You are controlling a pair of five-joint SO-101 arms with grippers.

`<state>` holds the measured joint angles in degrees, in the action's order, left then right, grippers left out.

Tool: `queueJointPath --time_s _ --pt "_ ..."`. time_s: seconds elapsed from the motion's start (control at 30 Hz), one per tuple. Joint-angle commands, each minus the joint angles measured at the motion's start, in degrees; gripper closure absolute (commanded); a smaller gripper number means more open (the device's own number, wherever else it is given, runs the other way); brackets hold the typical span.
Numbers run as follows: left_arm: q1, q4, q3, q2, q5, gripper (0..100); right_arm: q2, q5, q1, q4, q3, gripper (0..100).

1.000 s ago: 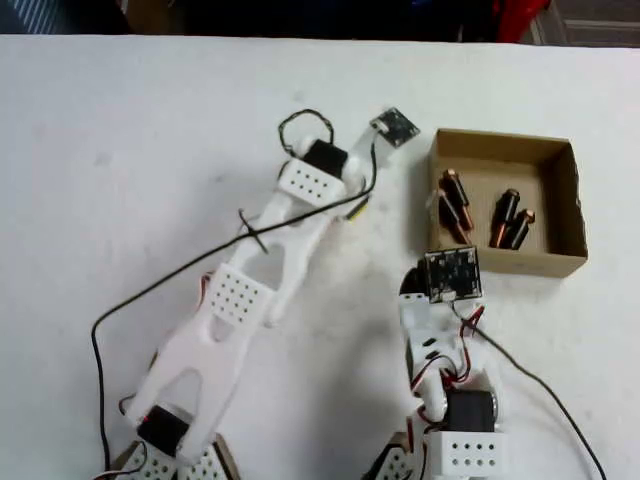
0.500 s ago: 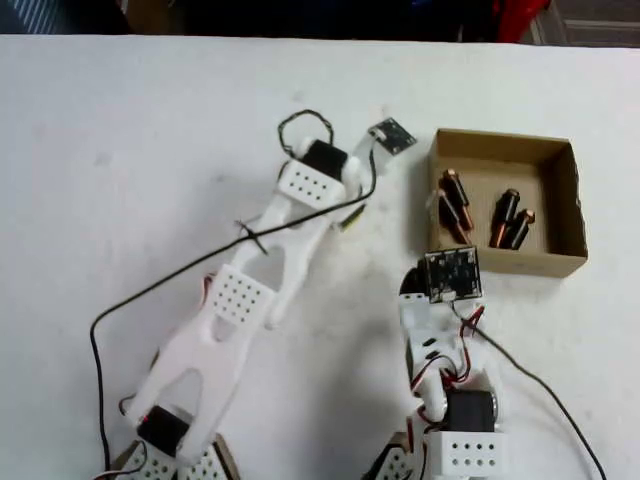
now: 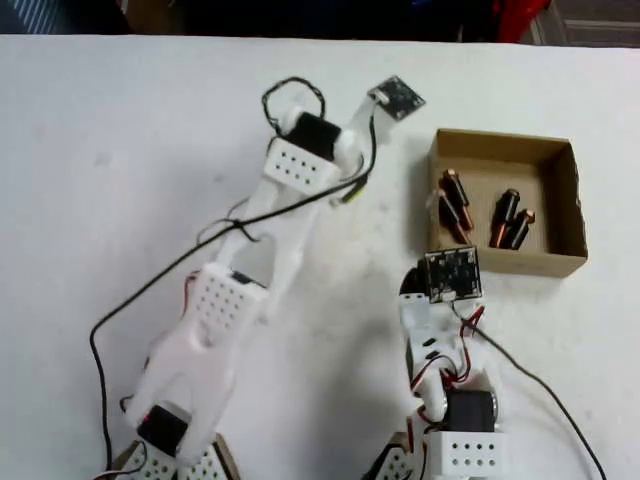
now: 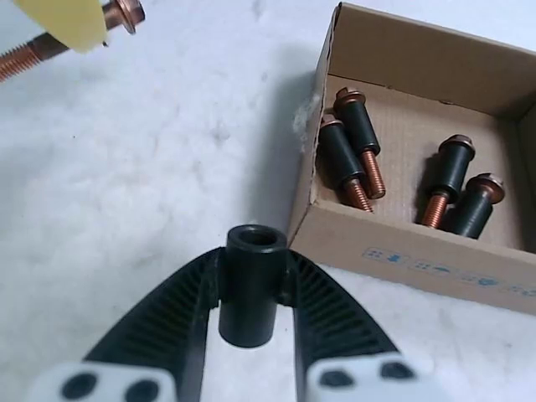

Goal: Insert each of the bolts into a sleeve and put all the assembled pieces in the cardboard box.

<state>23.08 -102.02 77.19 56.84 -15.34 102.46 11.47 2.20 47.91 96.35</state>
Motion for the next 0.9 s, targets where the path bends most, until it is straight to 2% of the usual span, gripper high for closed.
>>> queueJointPath --time_s 0.0,0.3,0.63,0.87 --pt "-0.66 -0.44 -10.73 -14.99 0.7 98 0.57 0.26 -0.13 -1.27 0.44 98.1" --pt "-1.01 -0.26 -35.96 -39.16 0.7 98 0.57 0.26 0.13 -1.27 0.44 98.1" --pt "-1.01 -0.09 -55.65 -62.99 0.62 98 0.57 0.26 5.41 -1.1 0.44 98.1" --pt "-1.1 4.66 -72.97 -80.75 0.62 98 0.57 0.26 10.86 -1.45 0.09 98.1"
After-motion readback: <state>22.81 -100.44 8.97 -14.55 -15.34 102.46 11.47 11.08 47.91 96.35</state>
